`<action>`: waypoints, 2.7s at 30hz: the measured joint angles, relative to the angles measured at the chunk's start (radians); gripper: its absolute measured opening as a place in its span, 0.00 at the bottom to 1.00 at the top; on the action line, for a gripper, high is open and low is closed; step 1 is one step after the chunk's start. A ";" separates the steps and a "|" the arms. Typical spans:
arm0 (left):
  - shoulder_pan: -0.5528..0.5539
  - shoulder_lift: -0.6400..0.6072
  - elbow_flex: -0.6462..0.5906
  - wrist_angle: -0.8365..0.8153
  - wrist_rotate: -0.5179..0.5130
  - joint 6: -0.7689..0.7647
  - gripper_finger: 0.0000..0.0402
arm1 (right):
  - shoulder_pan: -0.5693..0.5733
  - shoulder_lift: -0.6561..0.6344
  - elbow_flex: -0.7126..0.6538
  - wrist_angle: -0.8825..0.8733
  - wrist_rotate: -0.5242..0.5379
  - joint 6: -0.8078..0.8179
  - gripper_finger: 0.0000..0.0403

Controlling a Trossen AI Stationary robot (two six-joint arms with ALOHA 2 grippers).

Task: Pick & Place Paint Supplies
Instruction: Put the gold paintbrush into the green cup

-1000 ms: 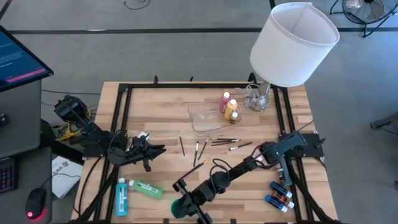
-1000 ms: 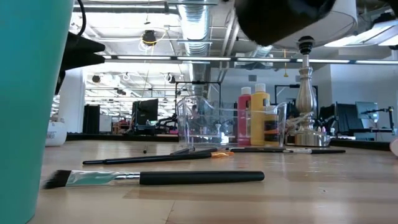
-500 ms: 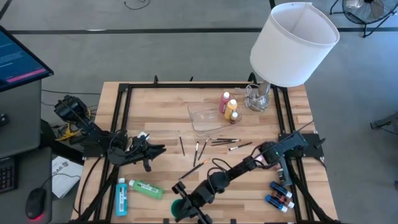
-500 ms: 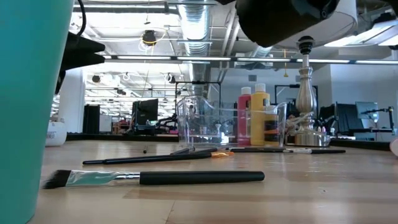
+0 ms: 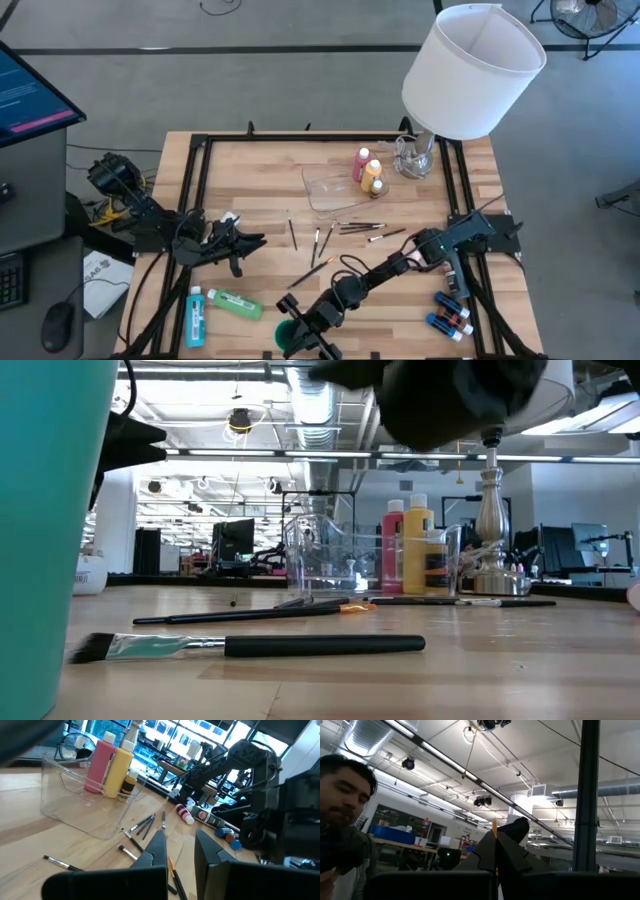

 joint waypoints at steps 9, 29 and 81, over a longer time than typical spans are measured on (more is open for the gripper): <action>0.001 0.020 0.000 0.000 -0.002 0.000 0.00 | -0.026 0.019 0.003 0.019 0.009 0.031 0.00; 0.002 0.020 0.000 0.002 -0.015 -0.001 0.00 | -0.024 0.019 0.003 -0.011 0.005 0.027 0.13; 0.001 0.019 0.025 0.032 0.213 -0.150 0.00 | -0.078 -0.337 0.004 -0.643 -0.389 0.378 0.14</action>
